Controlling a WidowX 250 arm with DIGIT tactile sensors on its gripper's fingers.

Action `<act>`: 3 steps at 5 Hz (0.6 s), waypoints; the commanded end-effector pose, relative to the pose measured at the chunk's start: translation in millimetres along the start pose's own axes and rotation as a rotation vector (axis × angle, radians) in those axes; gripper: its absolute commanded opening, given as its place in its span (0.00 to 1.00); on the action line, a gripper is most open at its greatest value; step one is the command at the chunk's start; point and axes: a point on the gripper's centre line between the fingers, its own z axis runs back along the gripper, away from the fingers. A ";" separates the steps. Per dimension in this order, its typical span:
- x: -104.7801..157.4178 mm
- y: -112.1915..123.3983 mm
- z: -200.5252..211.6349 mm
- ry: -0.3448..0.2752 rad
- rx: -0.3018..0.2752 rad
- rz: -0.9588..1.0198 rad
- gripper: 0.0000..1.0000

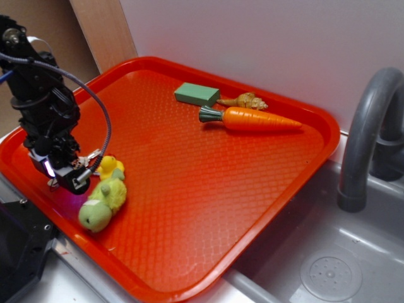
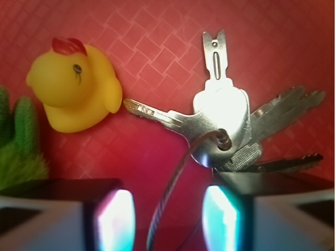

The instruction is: Grab the silver keys.

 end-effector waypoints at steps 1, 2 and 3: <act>6.1 3.7 7.7 -0.049 -0.009 -0.001 0.00; 7.2 -1.0 30.2 -0.116 -0.028 -0.057 0.00; 22.7 -18.2 82.3 -0.199 -0.082 -0.122 0.00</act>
